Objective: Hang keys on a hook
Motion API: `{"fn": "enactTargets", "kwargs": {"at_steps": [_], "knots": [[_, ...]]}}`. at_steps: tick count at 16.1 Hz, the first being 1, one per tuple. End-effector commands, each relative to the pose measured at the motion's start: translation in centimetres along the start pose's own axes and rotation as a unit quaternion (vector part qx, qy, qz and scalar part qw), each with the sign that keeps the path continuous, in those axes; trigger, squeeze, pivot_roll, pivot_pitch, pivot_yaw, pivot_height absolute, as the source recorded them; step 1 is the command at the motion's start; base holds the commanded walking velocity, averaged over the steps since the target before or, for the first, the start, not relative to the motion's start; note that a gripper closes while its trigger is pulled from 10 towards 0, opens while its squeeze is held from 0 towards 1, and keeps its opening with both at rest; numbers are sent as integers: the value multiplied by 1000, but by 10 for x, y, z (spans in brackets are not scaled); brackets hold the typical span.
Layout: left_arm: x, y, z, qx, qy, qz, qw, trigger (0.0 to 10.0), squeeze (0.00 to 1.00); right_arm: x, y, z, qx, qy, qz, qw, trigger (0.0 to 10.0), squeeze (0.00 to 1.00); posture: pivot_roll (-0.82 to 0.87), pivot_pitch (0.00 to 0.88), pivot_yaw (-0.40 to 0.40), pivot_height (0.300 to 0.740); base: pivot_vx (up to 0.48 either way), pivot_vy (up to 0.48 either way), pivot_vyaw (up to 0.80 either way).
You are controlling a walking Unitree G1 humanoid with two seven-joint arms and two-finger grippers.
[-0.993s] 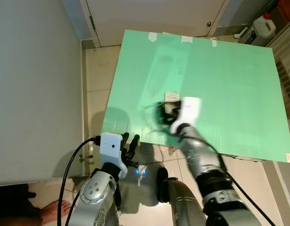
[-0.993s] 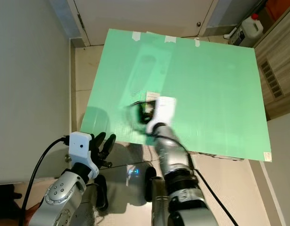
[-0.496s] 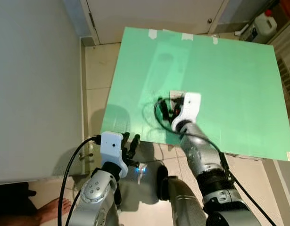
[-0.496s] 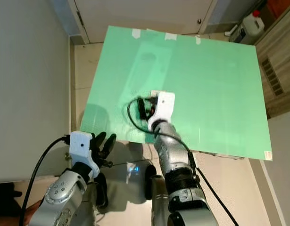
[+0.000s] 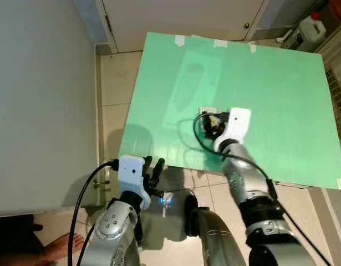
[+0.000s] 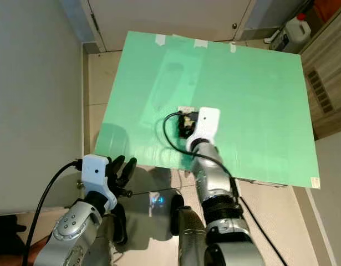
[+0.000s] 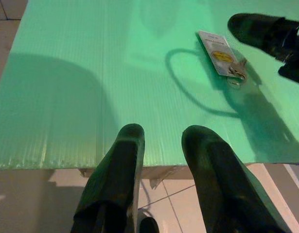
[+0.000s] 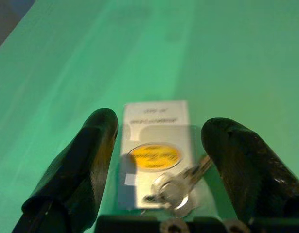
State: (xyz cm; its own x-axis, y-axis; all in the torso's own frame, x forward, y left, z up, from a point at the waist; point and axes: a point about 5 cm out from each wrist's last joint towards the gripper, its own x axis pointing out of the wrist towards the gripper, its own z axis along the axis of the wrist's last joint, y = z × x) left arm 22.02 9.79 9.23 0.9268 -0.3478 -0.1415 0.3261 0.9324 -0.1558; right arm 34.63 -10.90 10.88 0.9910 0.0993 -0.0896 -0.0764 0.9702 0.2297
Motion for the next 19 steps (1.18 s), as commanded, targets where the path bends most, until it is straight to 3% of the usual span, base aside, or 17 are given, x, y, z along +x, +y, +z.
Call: {"fn": "enactTargets", "kwargs": {"at_steps": [1,3,10,14,15,16,19], "knots": [[-5,-3,-5,-4,13,-4,1000,10000,0,-3,0,-13,-2,29,-5,1000,10000,0,90,395,-27,740,0,0,0],[-6,-3,-5,-4,13,-5,1000,10000,0,-4,2,-24,-14,59,-10,998,10000,0,87,397,-26,740,0,0,0],[-7,-4,-5,-6,15,-5,1000,10000,0,-3,-10,-25,-12,59,-54,997,10000,0,89,409,-23,740,0,0,0],[-7,-4,-4,-7,14,-3,1000,10000,0,-7,-4,-44,-7,122,-53,991,10000,0,89,411,-26,740,0,0,0],[-7,-4,-4,-7,15,-3,1000,10000,0,-7,-6,-46,-4,131,-61,989,7490,0,90,415,-30,740,0,0,0],[-8,-4,-4,-8,15,-2,1000,10000,0,-7,-8,-47,-2,134,-69,989,0,0,90,415,-30,740,0,0,0],[-8,-5,-4,-8,14,-1,1000,10000,0,-6,-10,-43,8,132,-74,989,0,0,88,417,-33,740,0,0,0]]}}
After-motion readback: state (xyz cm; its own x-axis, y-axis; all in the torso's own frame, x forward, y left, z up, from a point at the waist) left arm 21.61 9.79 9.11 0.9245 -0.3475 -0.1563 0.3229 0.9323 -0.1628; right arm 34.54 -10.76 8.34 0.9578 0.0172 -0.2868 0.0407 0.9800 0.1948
